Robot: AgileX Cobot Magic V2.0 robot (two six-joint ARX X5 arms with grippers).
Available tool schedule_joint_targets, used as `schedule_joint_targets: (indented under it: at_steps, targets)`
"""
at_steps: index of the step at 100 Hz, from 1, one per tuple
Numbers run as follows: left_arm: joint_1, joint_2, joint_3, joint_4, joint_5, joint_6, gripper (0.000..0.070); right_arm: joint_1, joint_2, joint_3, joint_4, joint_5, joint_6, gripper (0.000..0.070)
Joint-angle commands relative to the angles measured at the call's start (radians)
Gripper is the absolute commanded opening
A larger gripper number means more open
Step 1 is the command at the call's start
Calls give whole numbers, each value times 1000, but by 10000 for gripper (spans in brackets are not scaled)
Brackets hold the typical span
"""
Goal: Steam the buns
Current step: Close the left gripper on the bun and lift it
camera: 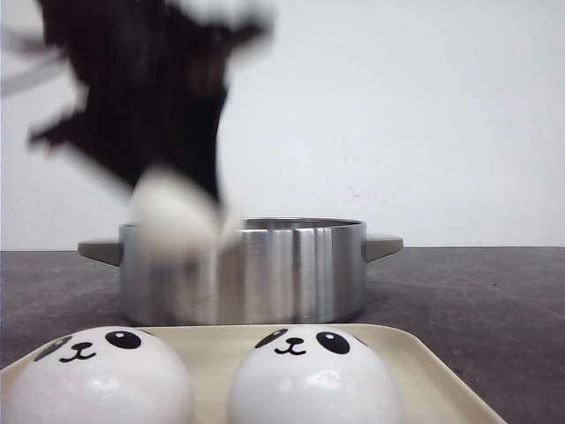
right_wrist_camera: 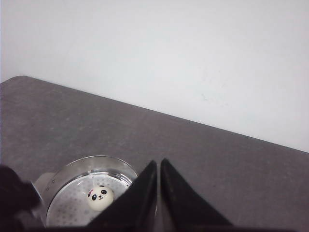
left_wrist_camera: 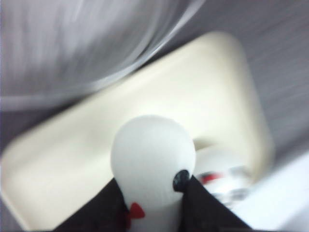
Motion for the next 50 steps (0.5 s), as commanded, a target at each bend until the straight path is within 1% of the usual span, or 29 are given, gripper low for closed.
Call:
schedule_joint_targets:
  at_steps: [1, 9, 16, 25, 42, 50]
  targets:
    - [-3, -13, 63, 8, -43, 25, 0, 18, 10, 20, -61, 6, 13, 7]
    - [26, -13, 142, 0, -75, 72, 0, 18, 10, 20, -60, 6, 13, 6]
    - [76, 13, 211, -22, -75, 108, 0, 18, 10, 20, -58, 5, 15, 7]
    - [132, 72, 288, -55, -73, 136, 0, 18, 11, 20, -58, 5, 15, 7]
    - [220, 217, 378, -99, -76, 202, 0, 18, 11, 20, -58, 5, 24, 6]
    - [251, 289, 399, -88, -104, 225, 0, 18, 11, 20, -58, 5, 32, 7]
